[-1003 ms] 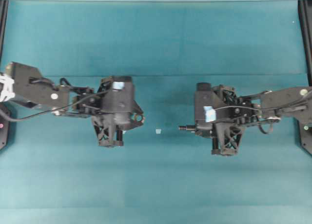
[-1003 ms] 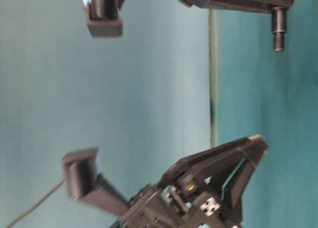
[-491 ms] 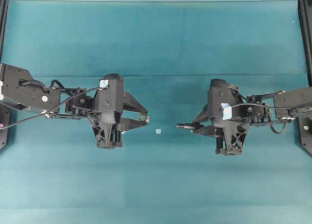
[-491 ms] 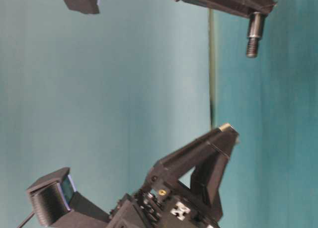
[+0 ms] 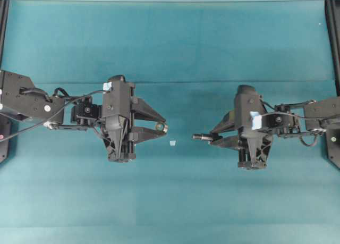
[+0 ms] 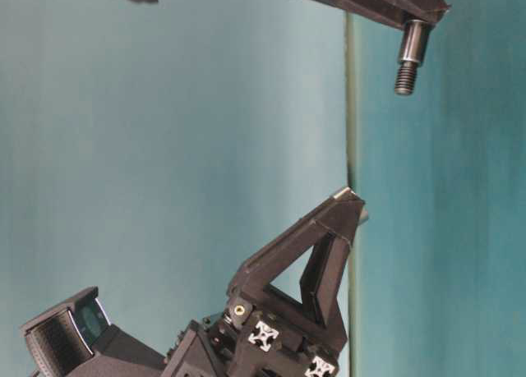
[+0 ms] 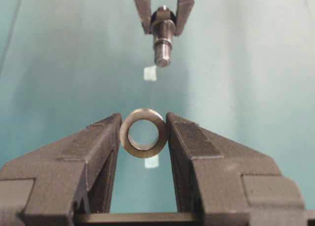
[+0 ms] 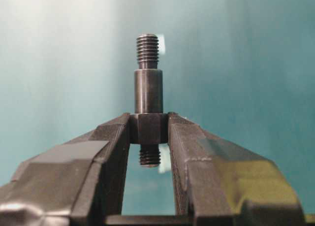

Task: Insert the washer onto the shaft with both hands.
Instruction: 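Lift both held parts and bring them toward each other, then align the shaft tip with the washer hole and push together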

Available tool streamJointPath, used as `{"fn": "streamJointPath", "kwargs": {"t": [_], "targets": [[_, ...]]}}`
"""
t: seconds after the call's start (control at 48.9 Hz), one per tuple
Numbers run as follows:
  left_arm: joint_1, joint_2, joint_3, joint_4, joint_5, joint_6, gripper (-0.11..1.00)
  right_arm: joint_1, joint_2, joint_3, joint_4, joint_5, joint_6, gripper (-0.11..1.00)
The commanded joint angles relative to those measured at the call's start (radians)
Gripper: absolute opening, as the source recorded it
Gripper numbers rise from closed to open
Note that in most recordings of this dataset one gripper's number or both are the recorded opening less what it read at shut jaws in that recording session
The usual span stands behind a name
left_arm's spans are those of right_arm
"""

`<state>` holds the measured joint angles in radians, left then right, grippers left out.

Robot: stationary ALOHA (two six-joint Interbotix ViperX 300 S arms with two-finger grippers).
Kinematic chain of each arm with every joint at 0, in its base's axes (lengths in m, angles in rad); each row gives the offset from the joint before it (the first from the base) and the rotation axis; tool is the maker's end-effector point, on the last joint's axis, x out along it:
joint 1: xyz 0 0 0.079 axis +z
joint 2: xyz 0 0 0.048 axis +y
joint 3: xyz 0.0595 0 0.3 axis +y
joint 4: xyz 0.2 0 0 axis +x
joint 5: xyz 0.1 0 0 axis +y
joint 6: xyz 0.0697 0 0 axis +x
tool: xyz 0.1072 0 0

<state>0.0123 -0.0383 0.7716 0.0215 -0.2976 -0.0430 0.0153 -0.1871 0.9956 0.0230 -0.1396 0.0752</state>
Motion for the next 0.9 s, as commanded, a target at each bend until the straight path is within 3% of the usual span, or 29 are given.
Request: {"fn": "streamJointPath", "kwargs": {"t": [0.0,0.123,0.368,0.88], "targets": [[-0.003,-0.018,-0.009,0.002,-0.031,-0.009,0.37,0.002,-0.014,0.008,0.023,-0.061,0.005,0.00],[-0.003,-0.018,-0.008,0.002,-0.061,-0.031,0.37,0.002,-0.014,0.037,0.048,-0.144,0.015,0.00],[-0.005,-0.017,-0.006,0.002,-0.081,-0.038,0.37,0.003,-0.008,0.077,0.048,-0.249,0.094,0.00],[-0.005,0.034,-0.020,0.000,-0.169,-0.078,0.37,0.002,0.029,0.071,0.048,-0.310,0.098,0.00]]}}
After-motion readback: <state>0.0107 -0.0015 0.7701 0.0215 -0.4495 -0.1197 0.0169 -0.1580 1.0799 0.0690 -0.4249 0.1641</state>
